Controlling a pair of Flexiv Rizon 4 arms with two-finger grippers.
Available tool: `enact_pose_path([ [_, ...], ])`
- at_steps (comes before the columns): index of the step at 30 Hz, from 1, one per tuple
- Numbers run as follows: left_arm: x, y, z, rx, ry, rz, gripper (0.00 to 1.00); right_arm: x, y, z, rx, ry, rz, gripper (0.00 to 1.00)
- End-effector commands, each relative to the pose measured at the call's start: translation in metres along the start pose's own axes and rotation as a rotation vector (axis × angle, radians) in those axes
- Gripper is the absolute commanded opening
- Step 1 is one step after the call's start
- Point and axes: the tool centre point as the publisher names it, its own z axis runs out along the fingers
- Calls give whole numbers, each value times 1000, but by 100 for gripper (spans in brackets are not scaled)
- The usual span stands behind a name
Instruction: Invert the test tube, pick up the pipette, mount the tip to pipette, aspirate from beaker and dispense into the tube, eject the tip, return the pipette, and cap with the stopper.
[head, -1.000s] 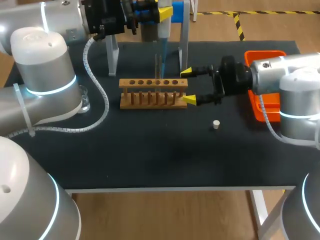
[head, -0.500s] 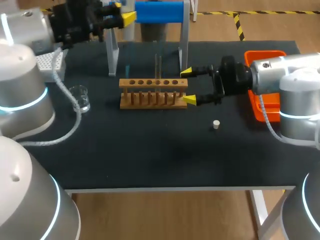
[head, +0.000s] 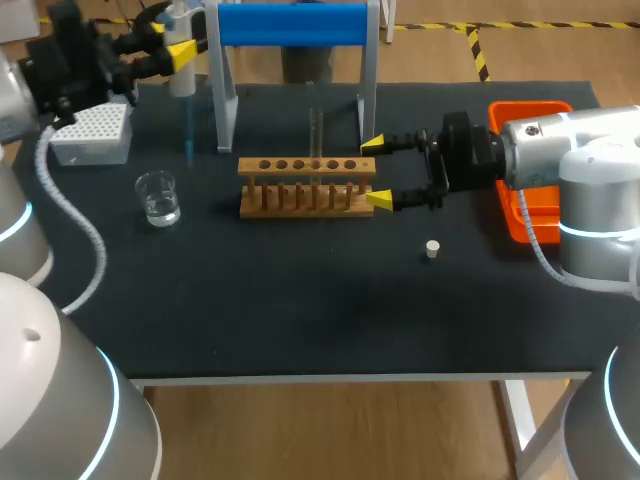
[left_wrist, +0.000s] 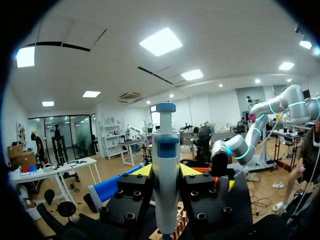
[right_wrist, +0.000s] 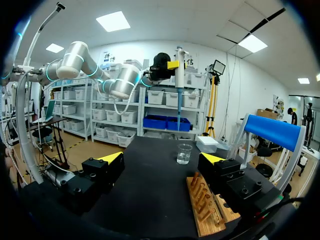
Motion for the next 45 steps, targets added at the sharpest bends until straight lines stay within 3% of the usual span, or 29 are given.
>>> enact_pose_path([
  [1, -12, 11, -31, 16, 13, 2, 0, 0, 0, 0, 3, -1, 0, 100],
  [10, -40, 25, -45, 34, 9, 10, 0, 0, 0, 0, 3, -1, 0, 100],
  [17, -51, 36, -48, 52, 18, 14, 0, 0, 0, 0, 3, -1, 0, 100],
  [45, -55, 45, -45, 56, 24, 0, 0, 0, 0, 0, 3, -1, 0, 100],
])
